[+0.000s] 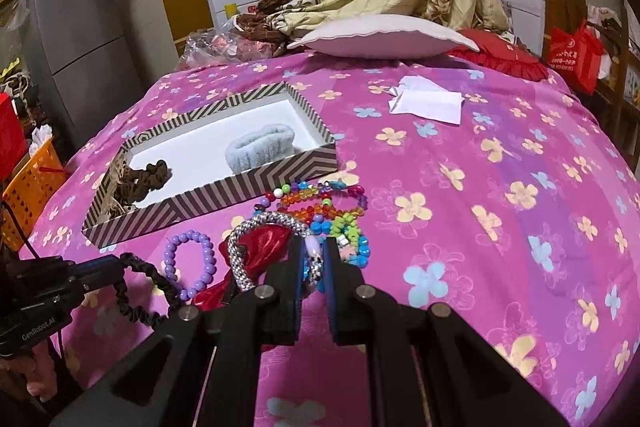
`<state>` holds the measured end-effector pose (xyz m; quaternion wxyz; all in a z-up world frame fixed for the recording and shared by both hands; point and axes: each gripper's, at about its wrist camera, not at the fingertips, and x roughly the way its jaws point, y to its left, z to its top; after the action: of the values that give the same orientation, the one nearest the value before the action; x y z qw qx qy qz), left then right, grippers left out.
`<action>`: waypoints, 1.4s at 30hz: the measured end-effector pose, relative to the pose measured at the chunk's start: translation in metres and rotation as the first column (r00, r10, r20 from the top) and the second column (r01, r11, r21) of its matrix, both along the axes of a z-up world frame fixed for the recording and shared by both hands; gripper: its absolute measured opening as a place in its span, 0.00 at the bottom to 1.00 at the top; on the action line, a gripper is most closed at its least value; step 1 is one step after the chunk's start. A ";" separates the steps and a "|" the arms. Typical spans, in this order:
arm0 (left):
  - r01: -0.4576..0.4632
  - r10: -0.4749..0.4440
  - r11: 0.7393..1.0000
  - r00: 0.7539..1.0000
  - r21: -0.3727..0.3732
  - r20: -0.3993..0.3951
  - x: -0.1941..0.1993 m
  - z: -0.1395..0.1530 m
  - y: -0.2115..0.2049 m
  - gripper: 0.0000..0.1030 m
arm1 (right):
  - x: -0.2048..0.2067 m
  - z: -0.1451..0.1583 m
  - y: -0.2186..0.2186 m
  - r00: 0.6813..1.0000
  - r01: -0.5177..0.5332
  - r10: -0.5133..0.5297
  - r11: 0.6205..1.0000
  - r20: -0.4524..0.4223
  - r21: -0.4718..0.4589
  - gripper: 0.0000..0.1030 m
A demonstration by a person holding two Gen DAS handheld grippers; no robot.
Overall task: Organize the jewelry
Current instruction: 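Lift the black scrunchie with left tool while right tool lifts the rhinestone bracelet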
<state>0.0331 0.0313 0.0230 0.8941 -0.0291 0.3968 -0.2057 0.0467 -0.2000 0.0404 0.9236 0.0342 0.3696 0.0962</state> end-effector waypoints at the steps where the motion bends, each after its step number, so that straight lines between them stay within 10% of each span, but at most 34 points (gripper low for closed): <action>1: -0.001 0.001 1.000 1.000 0.001 0.000 0.000 0.000 0.000 0.00 | 0.000 0.000 0.001 1.000 -0.002 0.002 1.000 0.002 -0.005 0.09; 42: -0.002 0.006 0.998 0.998 -0.066 0.061 -0.006 0.013 0.005 0.00 | -0.002 0.009 -0.003 0.999 0.014 -0.014 1.000 0.030 0.001 0.09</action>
<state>0.0269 0.0358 0.0360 0.9048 -0.0532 0.3621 -0.2175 0.0446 -0.2027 0.0491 0.9296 0.0358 0.3555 0.0901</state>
